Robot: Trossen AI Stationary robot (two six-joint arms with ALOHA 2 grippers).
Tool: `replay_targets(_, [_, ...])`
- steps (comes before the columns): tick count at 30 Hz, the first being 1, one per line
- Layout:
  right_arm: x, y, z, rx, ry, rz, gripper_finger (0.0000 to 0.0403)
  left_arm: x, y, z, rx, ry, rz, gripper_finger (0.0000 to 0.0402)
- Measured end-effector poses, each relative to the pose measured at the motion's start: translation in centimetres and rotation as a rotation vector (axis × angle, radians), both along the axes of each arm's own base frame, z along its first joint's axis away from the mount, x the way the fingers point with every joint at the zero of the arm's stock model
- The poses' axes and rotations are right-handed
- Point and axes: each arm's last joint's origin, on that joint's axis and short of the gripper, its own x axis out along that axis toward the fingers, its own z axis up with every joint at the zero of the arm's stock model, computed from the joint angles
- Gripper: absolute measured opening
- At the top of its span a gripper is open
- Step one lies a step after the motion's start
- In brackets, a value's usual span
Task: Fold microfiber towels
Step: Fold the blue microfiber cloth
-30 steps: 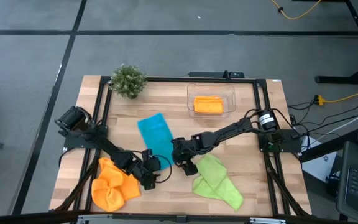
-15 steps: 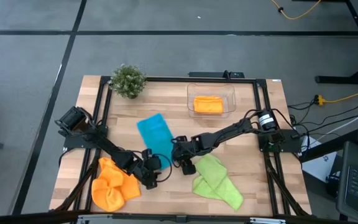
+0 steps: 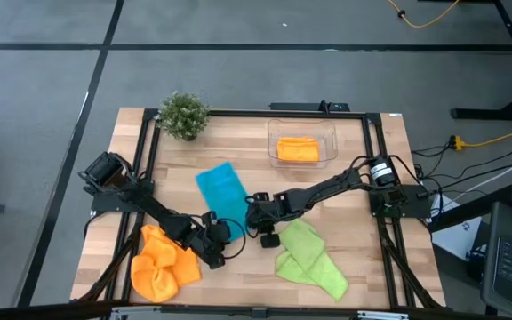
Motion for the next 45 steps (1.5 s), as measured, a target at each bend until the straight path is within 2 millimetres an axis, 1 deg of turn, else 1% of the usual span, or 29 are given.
replay_targets(3, [-0.1,0.0,0.0,0.004,0.008,-0.002,0.0054,0.0,0.0,0.0,-0.025,0.0,0.028,0.0038])
replay_targets(6, [0.0,0.0,0.1,0.035,0.017,-0.041,0.0019,0.0,-0.1,0.0,-0.049,-0.001,0.048,0.0009])
replay_targets(7, [0.0,0.1,0.2,0.054,0.023,-0.05,0.0012,0.0,-0.1,0.0,-0.056,-0.002,0.057,0.0005])
replay_targets(10, [0.4,0.2,1.0,0.087,0.062,-0.09,0.0009,0.0,-0.1,0.4,-0.091,-0.004,0.063,0.0003])
replay_targets(14, [1.1,0.6,3.1,0.091,0.154,-0.079,0.0006,-0.3,0.0,1.8,-0.147,-0.022,0.065,0.0])
replay_targets(17, [1.2,0.6,5.2,0.089,0.239,-0.085,0.0004,-0.7,-0.2,3.4,-0.228,-0.031,0.043,0.0001])
replay_targets(19, [1.8,0.6,7.1,0.097,0.234,-0.09,0.0004,-0.9,-0.2,4.6,-0.289,-0.052,0.04,0.0001])
replay_targets(21, [1.8,0.7,8.7,0.098,0.249,-0.089,0.0003,-0.8,-0.1,5.9,-0.32,-0.101,0.051,0.0001])
replay_targets(25, [2.5,0.9,10.4,0.114,0.199,-0.072,0.0002,-1.1,-0.1,8.3,-0.303,-0.208,0.028,0.0001])
replay_targets(28, [2.8,0.8,10.7,0.12,0.169,-0.074,0.0002,-1.1,0.3,9.2,-0.267,-0.263,0.036,0.0001])
replay_targets(33, [3.0,0.0,10.7,0.122,0.165,-0.094,0.0002,-1.1,0.7,9.5,-0.27,-0.267,0.04,0.0])
replay_targets(39, [3.3,-1.5,10.7,0.136,0.16,-0.154,0.0002,-0.9,1.1,9.5,-0.251,-0.27,0.042,0.0])
replay_targets(45, [3.9,-3.6,10.9,0.154,0.124,-0.218,0.0002,-0.9,1.1,9.7,-0.263,-0.278,0.052,0.0])
